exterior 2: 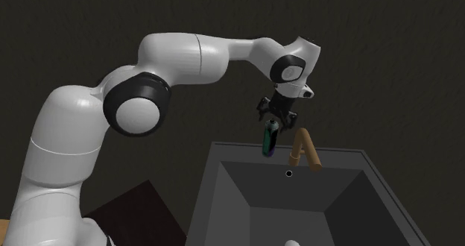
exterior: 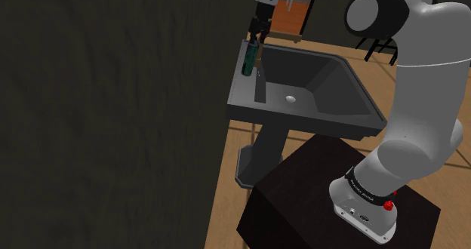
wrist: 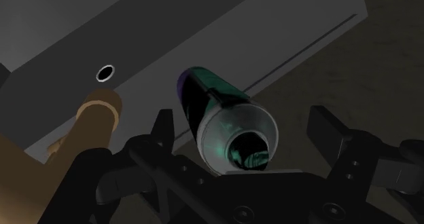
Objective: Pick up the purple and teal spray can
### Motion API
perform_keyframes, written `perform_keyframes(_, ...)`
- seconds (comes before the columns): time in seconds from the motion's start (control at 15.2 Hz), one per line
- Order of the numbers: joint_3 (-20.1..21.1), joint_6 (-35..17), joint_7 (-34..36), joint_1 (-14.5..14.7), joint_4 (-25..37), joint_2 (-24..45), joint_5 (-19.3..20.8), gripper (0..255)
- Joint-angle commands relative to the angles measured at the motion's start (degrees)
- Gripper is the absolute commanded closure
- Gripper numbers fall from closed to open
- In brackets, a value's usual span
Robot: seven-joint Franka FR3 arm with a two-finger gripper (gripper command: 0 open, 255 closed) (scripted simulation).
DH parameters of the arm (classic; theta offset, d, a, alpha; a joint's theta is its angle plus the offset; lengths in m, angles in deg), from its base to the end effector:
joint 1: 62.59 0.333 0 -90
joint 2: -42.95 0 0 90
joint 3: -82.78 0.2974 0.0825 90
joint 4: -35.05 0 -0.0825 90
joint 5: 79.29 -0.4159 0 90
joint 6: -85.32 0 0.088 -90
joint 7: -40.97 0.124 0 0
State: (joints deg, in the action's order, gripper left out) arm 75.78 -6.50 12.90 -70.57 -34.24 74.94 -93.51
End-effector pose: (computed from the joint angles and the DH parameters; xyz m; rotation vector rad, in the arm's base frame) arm 0.7057 -0.1392 0.4083 -2.8950 -0.3104 0.1226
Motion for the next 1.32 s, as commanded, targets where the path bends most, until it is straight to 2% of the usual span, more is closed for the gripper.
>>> perform_keyframes(0.0,-0.01,-1.11,-0.25,0.04,-1.05,0.06,-0.02,0)
perform_keyframes(0.07,-0.01,-1.10,-0.25,0.03,-1.03,0.08,-0.03,0)
perform_keyframes(0.13,-0.01,-1.05,-0.27,0.00,-0.82,0.23,-0.03,255)
perform_keyframes(0.73,-0.01,-1.10,-0.25,0.03,-1.02,0.08,-0.03,255)
perform_keyframes(1.25,0.04,5.28,0.93,-0.47,6.07,0.67,0.00,255)
